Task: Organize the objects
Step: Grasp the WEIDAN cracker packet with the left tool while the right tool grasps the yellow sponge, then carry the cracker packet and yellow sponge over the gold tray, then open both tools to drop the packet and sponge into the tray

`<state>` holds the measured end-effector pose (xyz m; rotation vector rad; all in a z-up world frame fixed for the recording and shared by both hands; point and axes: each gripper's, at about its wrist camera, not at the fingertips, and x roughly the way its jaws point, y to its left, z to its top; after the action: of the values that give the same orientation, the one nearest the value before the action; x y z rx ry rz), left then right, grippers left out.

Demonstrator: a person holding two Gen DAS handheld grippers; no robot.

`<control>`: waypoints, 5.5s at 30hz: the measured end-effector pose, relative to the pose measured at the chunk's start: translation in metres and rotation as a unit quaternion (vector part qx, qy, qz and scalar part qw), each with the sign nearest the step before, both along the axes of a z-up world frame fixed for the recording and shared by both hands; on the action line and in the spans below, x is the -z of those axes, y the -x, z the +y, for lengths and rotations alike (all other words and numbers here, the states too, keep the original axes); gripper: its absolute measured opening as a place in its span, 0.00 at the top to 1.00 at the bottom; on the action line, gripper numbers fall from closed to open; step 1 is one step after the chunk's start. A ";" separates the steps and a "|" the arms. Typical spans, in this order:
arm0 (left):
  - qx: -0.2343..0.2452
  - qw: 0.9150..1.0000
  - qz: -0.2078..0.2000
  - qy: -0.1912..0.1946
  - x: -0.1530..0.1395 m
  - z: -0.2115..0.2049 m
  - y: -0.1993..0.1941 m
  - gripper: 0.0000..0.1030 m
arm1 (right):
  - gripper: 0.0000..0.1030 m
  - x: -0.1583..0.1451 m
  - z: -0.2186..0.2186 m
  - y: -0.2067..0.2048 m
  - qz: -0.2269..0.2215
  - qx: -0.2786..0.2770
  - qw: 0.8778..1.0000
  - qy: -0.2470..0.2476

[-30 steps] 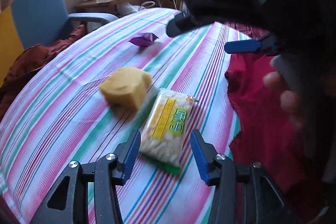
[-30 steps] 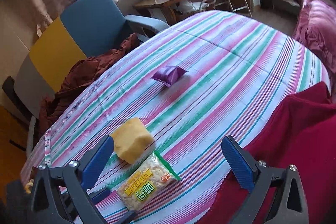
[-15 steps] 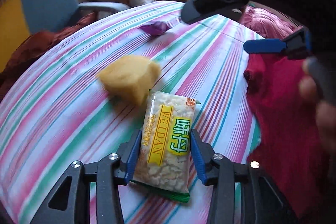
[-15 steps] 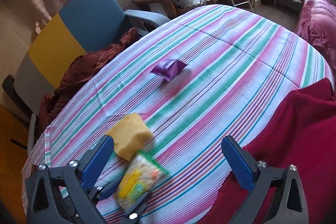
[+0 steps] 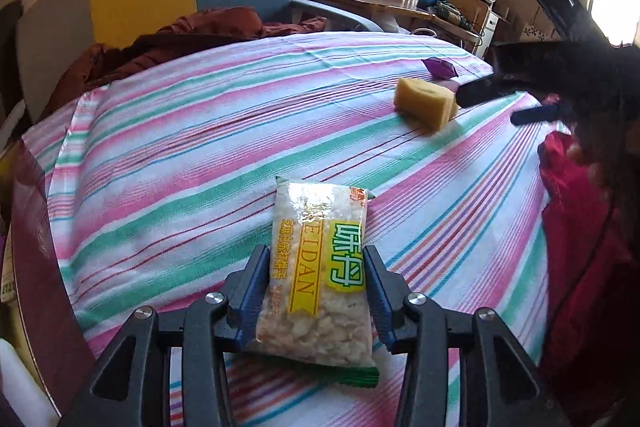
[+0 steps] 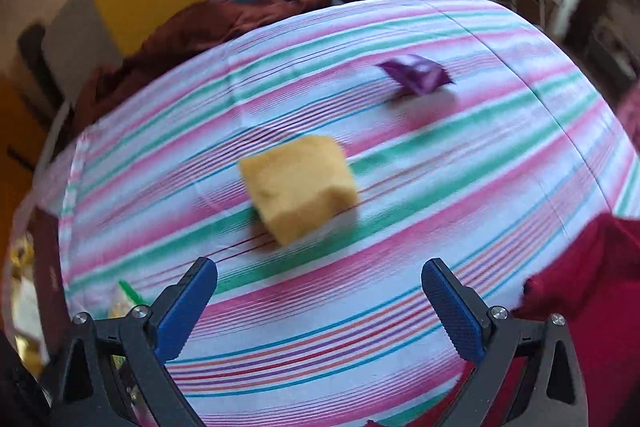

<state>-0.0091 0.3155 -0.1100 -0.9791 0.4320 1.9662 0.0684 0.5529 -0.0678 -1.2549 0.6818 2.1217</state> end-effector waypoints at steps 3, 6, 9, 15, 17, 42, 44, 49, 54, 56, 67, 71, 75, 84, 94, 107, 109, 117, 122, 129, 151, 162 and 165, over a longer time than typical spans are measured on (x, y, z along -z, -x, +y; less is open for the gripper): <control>0.000 1.000 0.009 0.003 0.001 0.001 -0.004 0.54 | 0.00 -0.003 -0.002 0.023 -0.026 -0.038 0.998 -0.037; 0.000 1.000 -0.001 -0.005 0.002 0.000 -0.002 0.54 | 0.00 0.009 0.011 0.047 -0.058 -0.051 0.995 -0.061; -0.001 1.000 0.000 -0.007 0.002 0.000 -0.003 0.54 | 0.00 0.028 0.023 0.054 -0.067 -0.043 0.996 -0.050; -0.002 1.000 0.003 -0.009 0.002 0.000 -0.004 0.53 | 0.33 0.032 0.023 0.054 -0.061 -0.049 0.996 -0.042; -0.002 1.000 0.006 -0.008 0.002 0.000 -0.006 0.53 | 0.34 0.030 0.018 0.055 -0.065 -0.060 0.995 -0.054; -0.088 0.996 0.027 0.011 -0.061 -0.036 -0.019 0.56 | 0.33 0.037 -0.053 0.084 -0.055 -0.216 0.972 -0.068; -0.101 0.994 0.029 0.003 -0.072 -0.047 -0.019 0.56 | 0.34 0.037 -0.055 0.083 -0.056 -0.216 0.972 -0.070; -0.135 0.990 0.044 -0.008 -0.093 -0.074 -0.017 0.56 | 0.34 0.036 -0.073 0.085 -0.048 -0.241 0.968 -0.056; -0.166 0.985 0.048 -0.019 -0.104 -0.098 -0.012 0.56 | 0.34 0.037 -0.091 0.089 -0.055 -0.263 0.961 -0.062; -0.177 0.983 0.046 -0.024 -0.107 -0.107 -0.010 0.56 | 0.34 0.036 -0.093 0.088 -0.057 -0.261 0.962 -0.059; -0.217 0.975 0.039 -0.040 -0.108 -0.143 -0.002 0.56 | 0.36 0.035 -0.128 0.086 -0.057 -0.261 0.963 -0.037; -0.227 0.972 0.035 -0.043 -0.107 -0.151 0.000 0.56 | 0.36 0.035 -0.144 0.085 -0.052 -0.259 0.964 -0.037; -0.234 0.971 0.033 -0.043 -0.106 -0.160 0.002 0.56 | 0.36 0.033 -0.155 0.080 -0.041 -0.258 0.965 -0.026; -0.267 0.962 0.011 -0.055 -0.097 -0.195 0.011 0.56 | 0.37 0.021 -0.188 0.076 -0.002 -0.276 0.961 0.004; -0.338 0.937 -0.003 -0.090 -0.096 -0.270 0.016 0.56 | 0.37 -0.011 -0.225 0.072 0.051 -0.307 0.950 -0.002; -0.351 0.921 -0.031 -0.164 -0.108 -0.323 0.008 0.56 | 0.37 -0.048 -0.316 0.084 0.096 -0.423 0.900 -0.039; -0.337 0.924 -0.046 -0.177 -0.108 -0.315 0.011 0.56 | 0.36 -0.048 -0.322 0.088 0.092 -0.429 0.897 -0.050; -0.312 0.931 -0.087 -0.169 -0.093 -0.282 0.026 0.56 | 0.36 -0.047 -0.328 0.119 0.087 -0.433 0.895 -0.061; -0.312 0.934 -0.097 -0.143 -0.074 -0.275 0.029 0.56 | 0.35 -0.049 -0.327 0.149 0.097 -0.432 0.895 -0.050; -0.321 0.936 -0.105 -0.096 -0.052 -0.253 0.052 0.56 | 0.12 -0.042 -0.334 0.181 0.097 -0.446 0.889 -0.016; -0.292 0.954 -0.018 -0.064 -0.073 -0.253 0.021 0.64 | 0.07 -0.036 -0.304 0.136 0.113 -0.383 0.917 -0.007; -0.310 0.950 -0.023 -0.030 -0.050 -0.234 0.050 0.64 | 0.06 -0.041 -0.301 0.109 0.105 -0.370 0.922 -0.045; -0.320 0.947 -0.013 -0.035 -0.057 -0.241 0.046 0.64 | 0.06 -0.043 -0.298 0.104 0.107 -0.363 0.924 -0.049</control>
<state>-0.0550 0.0747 -0.0528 -1.1979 0.0152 2.5181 -0.0354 0.2544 -0.0251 -1.3663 0.1823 2.8826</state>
